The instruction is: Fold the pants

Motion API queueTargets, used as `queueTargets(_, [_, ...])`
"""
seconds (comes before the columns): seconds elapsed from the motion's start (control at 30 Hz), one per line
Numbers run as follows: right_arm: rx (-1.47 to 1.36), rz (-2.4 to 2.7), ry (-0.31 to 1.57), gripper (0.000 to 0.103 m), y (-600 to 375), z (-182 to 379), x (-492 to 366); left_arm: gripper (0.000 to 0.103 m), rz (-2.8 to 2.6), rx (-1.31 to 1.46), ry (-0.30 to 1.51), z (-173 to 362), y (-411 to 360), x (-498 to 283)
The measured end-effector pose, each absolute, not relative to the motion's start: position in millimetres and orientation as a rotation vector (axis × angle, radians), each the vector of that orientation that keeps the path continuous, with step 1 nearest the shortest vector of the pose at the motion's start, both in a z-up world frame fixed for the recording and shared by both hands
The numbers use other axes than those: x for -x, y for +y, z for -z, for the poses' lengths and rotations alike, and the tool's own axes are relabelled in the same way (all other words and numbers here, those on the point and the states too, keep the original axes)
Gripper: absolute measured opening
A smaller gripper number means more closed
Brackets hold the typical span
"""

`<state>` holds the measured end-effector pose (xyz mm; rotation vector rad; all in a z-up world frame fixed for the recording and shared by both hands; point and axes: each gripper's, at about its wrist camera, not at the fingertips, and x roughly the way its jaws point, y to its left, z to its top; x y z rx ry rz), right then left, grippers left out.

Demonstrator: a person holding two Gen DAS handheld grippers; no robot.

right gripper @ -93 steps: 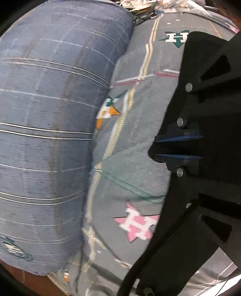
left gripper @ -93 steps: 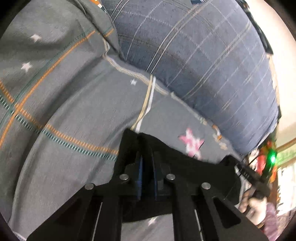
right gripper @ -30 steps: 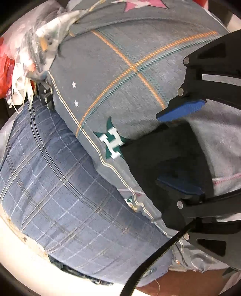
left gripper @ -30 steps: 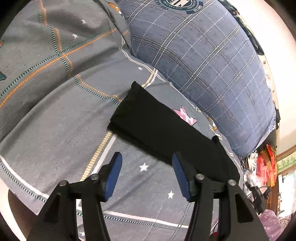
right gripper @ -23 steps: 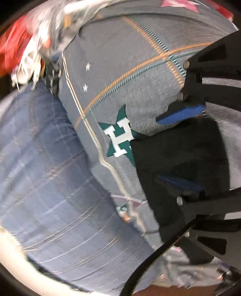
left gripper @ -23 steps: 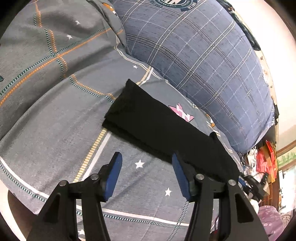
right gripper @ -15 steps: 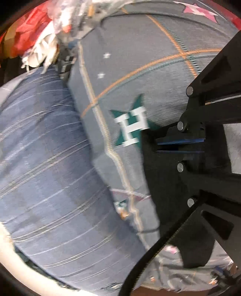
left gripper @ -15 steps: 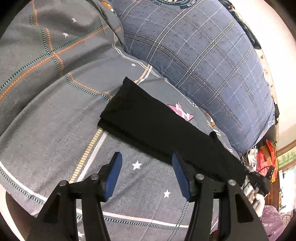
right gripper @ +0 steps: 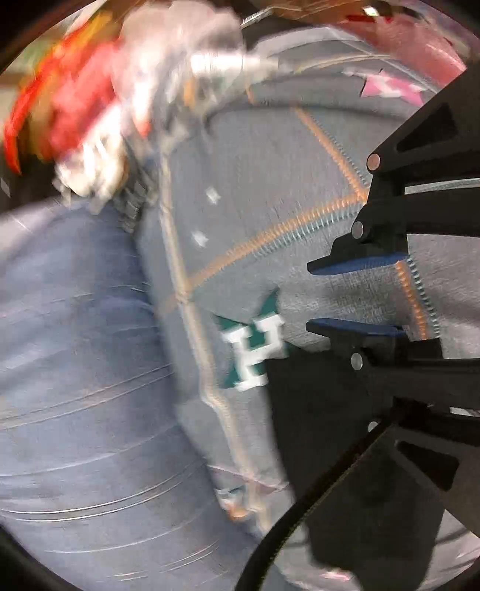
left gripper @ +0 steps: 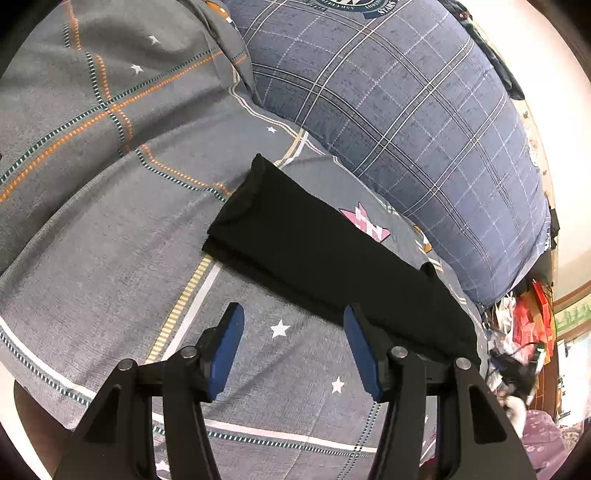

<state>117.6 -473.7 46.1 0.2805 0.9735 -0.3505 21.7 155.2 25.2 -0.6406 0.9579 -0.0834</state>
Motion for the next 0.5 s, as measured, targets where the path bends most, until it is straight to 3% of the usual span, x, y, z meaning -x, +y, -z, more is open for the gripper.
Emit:
queueTargets(0.17, [-0.613,-0.078,0.896,0.029,-425,-72,-114,0.055,0.118,0.619,0.975,-26,136,-22])
queueTargets(0.4, [-0.835,-0.339,1.068,0.029,-366,5,-122,0.061,0.102,0.601,0.938,-35,147,-5])
queueTargets(0.47, [-0.877,-0.299,1.069,0.012,-382,23,-105,0.061,0.079,0.619,0.928,-33,161,-2])
queueTargets(0.5, [-0.892,-0.278,1.044,0.010,-394,27,-97,0.061,0.066,0.631,0.927,-30,169,-1])
